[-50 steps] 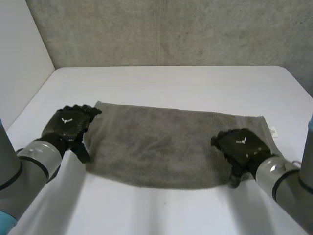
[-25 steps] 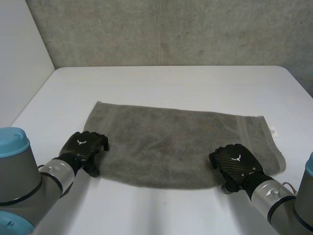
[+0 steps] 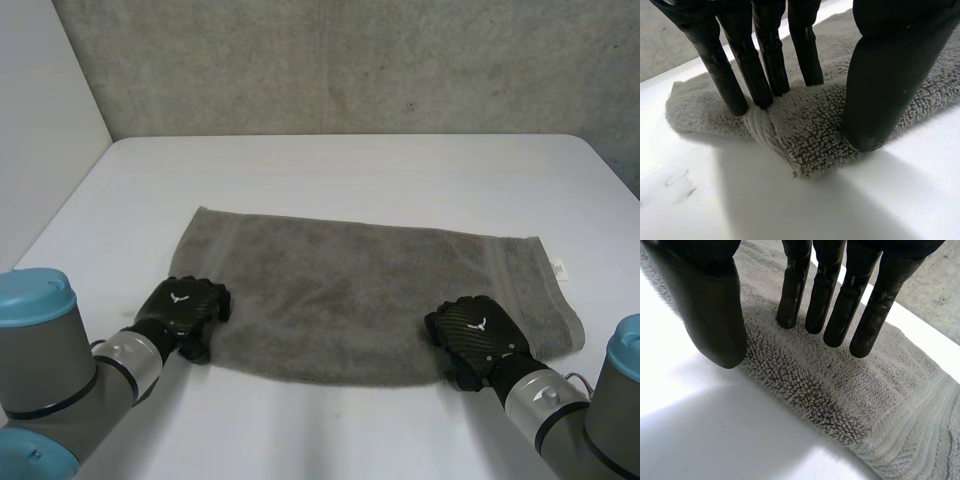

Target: Fold the towel.

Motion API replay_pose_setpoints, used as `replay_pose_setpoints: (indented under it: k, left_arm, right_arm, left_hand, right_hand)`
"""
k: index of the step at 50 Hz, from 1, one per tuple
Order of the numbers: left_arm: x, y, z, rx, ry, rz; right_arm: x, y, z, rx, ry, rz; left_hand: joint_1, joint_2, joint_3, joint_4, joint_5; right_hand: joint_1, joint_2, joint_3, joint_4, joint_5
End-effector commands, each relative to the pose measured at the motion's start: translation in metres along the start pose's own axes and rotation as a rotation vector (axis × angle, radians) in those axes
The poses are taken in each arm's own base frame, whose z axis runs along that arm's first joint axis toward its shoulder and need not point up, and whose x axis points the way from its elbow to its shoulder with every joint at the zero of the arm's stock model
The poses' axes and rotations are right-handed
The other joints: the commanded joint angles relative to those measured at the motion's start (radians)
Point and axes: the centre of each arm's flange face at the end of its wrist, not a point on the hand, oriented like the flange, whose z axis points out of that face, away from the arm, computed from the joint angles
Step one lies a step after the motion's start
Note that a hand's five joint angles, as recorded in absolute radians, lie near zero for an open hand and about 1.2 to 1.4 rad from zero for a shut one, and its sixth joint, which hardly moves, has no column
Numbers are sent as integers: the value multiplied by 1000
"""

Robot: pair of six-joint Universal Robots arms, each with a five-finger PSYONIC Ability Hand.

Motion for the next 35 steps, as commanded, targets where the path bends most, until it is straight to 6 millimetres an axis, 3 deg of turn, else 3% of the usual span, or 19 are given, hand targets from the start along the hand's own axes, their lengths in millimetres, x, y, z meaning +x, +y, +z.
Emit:
replay_pose_setpoints:
  k: [1, 5, 12, 16, 19, 20, 21, 22, 23, 24, 25, 26, 27, 28, 35]
  left_arm:
    - [2, 1, 3, 23, 21, 49]
    - [2, 0, 3, 28, 20, 64]
    - [3, -3, 2, 36, 22, 67]
    - [3, -16, -4, 74, 13, 73]
    - [0, -41, -15, 154, -7, 86]
    - [-2, -56, -25, 200, -20, 91]
    - [-2, -56, -25, 200, -20, 91]
    - [-3, -71, -36, 243, -31, 90]
    - [-4, -86, -49, 288, -38, 82]
    - [-4, -86, -49, 289, -38, 82]
    - [-4, -100, -61, 332, -44, 68]
    - [-4, -100, -61, 333, -44, 68]
    - [-5, -113, -73, 373, -51, 52]
    - [-6, -126, -85, 416, -55, 41]
    - [-6, -158, -121, 458, -55, 17]
  right_arm:
    - [1, 2, 6, 16, 12, -22]
    - [3, 0, 8, 31, 15, -51]
    - [5, -1, 12, 40, 24, -55]
    - [12, -8, 12, 55, 43, -49]
    - [16, -25, 5, 83, 55, -62]
    - [21, -41, -4, 111, 71, -72]
    - [25, -60, -15, 134, 82, -82]
    - [25, -60, -15, 134, 82, -82]
    - [30, -77, -27, 140, 90, -79]
    - [35, -93, -39, 141, 99, -74]
    - [35, -94, -40, 141, 100, -74]
    - [40, -108, -50, 143, 107, -70]
    - [47, -124, -60, 155, 125, -71]
    - [47, -124, -61, 155, 125, -71]
    - [70, -178, -95, 163, 167, -78]
  left_hand:
    - [337, 342, 342, 342, 347]
    - [624, 628, 629, 628, 633]
    - [624, 629, 630, 629, 634]
    - [624, 629, 630, 629, 634]
    - [624, 629, 630, 629, 634]
    - [624, 629, 630, 629, 634]
    - [624, 629, 630, 629, 634]
    - [624, 629, 630, 629, 634]
    - [624, 629, 630, 629, 634]
    - [624, 629, 630, 629, 634]
    - [624, 629, 630, 629, 634]
    - [624, 629, 630, 629, 634]
    - [624, 629, 630, 629, 634]
    - [624, 629, 630, 629, 634]
    - [624, 629, 630, 629, 634]
  right_hand:
    - [221, 220, 220, 221, 222]
    - [604, 604, 604, 604, 606]
    - [605, 605, 605, 606, 607]
    - [605, 605, 605, 606, 607]
    - [605, 605, 605, 606, 607]
    - [605, 605, 605, 606, 607]
    - [605, 605, 605, 606, 607]
    - [605, 605, 605, 606, 607]
    - [605, 605, 605, 606, 607]
    - [605, 605, 605, 606, 607]
    - [605, 605, 605, 606, 607]
    - [605, 605, 605, 606, 607]
    - [605, 605, 605, 606, 607]
    - [605, 605, 605, 606, 607]
    - [605, 605, 605, 606, 607]
